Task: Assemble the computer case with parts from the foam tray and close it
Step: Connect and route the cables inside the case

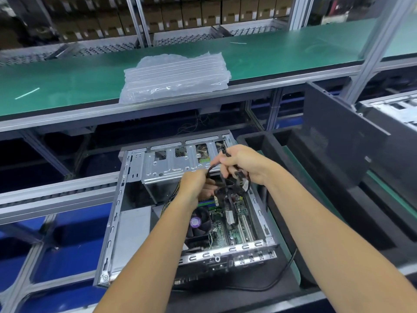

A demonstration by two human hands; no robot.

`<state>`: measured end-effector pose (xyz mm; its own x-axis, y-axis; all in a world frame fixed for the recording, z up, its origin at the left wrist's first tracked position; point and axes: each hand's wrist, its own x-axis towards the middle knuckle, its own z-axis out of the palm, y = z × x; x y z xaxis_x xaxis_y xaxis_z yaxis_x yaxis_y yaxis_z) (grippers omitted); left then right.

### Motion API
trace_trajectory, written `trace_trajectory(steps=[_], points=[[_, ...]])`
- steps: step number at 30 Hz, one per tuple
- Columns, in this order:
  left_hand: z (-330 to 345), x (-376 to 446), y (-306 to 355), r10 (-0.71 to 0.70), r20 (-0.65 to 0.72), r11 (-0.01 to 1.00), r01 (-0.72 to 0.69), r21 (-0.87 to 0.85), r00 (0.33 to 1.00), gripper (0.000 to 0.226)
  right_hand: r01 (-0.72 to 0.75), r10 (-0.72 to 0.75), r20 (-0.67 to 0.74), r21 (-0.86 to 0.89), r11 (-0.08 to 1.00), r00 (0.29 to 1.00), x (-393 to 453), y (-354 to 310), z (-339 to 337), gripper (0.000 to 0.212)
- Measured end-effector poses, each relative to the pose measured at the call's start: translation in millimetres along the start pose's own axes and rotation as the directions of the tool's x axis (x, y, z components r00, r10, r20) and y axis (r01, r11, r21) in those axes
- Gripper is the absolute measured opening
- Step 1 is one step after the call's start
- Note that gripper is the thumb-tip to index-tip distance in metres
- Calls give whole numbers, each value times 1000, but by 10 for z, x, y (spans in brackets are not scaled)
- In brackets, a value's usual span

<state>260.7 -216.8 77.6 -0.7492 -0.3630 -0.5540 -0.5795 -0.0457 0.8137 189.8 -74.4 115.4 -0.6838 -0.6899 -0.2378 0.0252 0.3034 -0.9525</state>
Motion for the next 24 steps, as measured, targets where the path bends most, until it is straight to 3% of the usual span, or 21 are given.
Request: trace_trajectory(steps=[3, 5, 7, 9, 10, 12, 14, 15, 17, 19, 21, 23, 24], points=[[12, -31, 70, 13, -44, 981, -21, -194, 999, 20, -56, 29, 227, 113, 992, 973, -80, 97, -65, 26], [21, -40, 166, 107, -51, 944, -118, -308, 993, 15, -81, 34, 310, 139, 987, 950, -110, 132, -61, 22], [35, -51, 267, 239, -67, 909, -247, -336, 969, 16, -91, 29, 351, 161, 983, 936, -121, 132, -29, 15], [54, -14, 298, 347, -89, 898, -358, -255, 934, 19, -144, 70, 392, 163, 976, 917, -120, 119, 17, 10], [63, 15, 283, 388, -86, 898, -397, -191, 918, 21, -181, 125, 410, 101, 978, 904, -128, 105, 45, 7], [72, 69, 226, 437, -58, 889, -441, -120, 897, 27, -211, 285, 403, -220, 952, 870, -123, 113, 111, 4], [82, 111, 171, 457, 0, 883, -454, -120, 889, 30, -96, 392, 371, -611, 786, 842, -102, 126, 138, 14], [89, 115, 150, 455, 40, 886, -448, -121, 889, 31, -25, 404, 364, -715, 698, 839, -97, 118, 125, 25], [116, 105, 119, 430, 119, 901, -417, -123, 895, 29, 31, 346, 358, -732, 680, 867, -125, 88, 60, 41], [150, 98, 93, 408, 149, 913, -397, -99, 901, 31, -38, 218, 240, -584, 811, 946, -148, 50, -49, 35], [187, 96, 75, 392, 133, 920, -385, -71, 911, 35, -85, 86, -14, -372, 924, 996, -151, 42, -134, 18], [232, 93, 62, 377, 112, 925, -369, -87, 919, 31, -53, -5, -220, -257, 965, 976, -135, 72, -216, 15], [261, 90, 55, 369, 106, 928, -359, -101, 923, 28, -30, -23, -251, -207, 978, 968, -126, 97, -235, 14]])
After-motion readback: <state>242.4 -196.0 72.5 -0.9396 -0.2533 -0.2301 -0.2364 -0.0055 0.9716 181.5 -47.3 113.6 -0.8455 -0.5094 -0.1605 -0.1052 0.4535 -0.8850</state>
